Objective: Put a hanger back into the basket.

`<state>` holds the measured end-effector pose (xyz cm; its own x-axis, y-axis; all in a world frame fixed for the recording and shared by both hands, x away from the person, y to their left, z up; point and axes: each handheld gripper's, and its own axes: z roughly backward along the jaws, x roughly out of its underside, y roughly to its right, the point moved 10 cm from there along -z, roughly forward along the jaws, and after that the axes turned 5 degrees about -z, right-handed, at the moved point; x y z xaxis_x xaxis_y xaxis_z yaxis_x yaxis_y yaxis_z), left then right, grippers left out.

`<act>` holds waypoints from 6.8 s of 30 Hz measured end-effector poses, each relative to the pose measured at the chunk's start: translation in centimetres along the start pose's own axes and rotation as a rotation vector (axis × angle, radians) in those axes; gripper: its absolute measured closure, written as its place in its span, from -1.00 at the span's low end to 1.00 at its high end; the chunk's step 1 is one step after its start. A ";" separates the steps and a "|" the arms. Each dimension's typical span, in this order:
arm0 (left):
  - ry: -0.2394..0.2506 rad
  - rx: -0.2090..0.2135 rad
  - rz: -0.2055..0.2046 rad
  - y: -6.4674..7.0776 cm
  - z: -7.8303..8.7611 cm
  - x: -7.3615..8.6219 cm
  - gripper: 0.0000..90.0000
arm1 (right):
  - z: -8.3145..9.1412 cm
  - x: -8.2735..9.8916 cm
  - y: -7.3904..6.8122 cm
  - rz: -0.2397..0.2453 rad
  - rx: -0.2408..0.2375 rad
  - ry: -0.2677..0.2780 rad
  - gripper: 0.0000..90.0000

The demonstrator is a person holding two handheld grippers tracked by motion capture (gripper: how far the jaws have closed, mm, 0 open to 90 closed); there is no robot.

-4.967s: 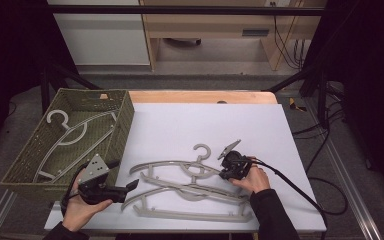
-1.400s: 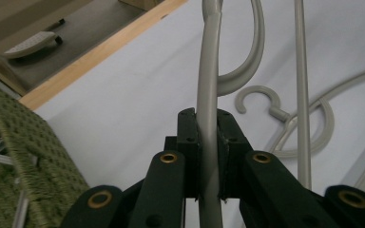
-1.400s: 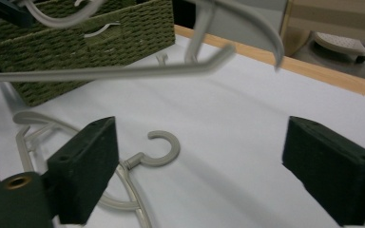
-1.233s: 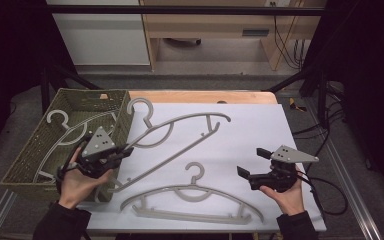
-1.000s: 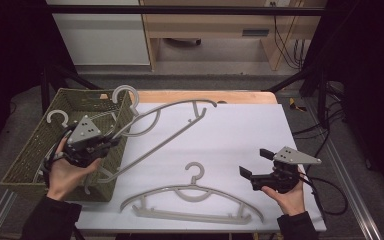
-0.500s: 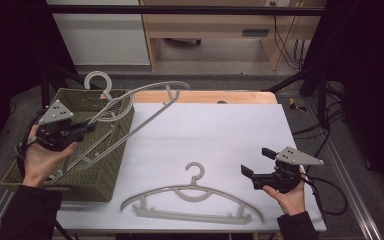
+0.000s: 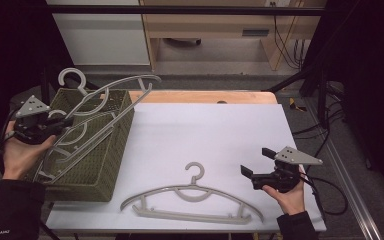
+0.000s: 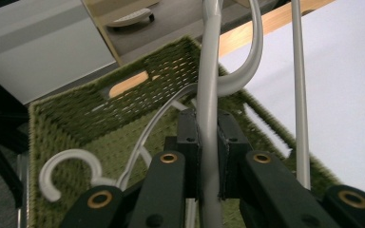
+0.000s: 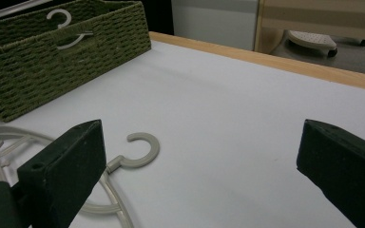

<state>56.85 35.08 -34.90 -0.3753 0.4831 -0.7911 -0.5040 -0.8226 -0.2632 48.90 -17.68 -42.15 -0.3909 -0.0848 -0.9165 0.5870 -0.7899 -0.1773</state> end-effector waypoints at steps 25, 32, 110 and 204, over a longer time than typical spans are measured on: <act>-0.095 -0.088 0.086 -5.8 0.3 7.0 0.83 | -0.3 0.4 0.0 0.008 0.004 -0.023 -0.94; -0.118 -0.108 0.079 -6.2 0.2 7.9 0.83 | -0.4 0.5 0.0 0.012 0.005 -0.029 -0.94; 0.256 0.301 0.037 18.0 1.3 1.3 -0.68 | -4.1 3.8 -5.0 0.142 -0.111 -0.316 -0.83; -0.276 0.521 -0.380 29.1 -9.1 6.4 0.44 | -5.4 9.1 -6.1 0.548 -0.201 -0.726 0.84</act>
<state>46.83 11.48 -52.62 -0.2482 0.8241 -0.5091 -0.9207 -0.3641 -0.1406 45.62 -10.38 -51.41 -0.3303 -0.8276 -0.4538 0.9061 -0.4126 0.0930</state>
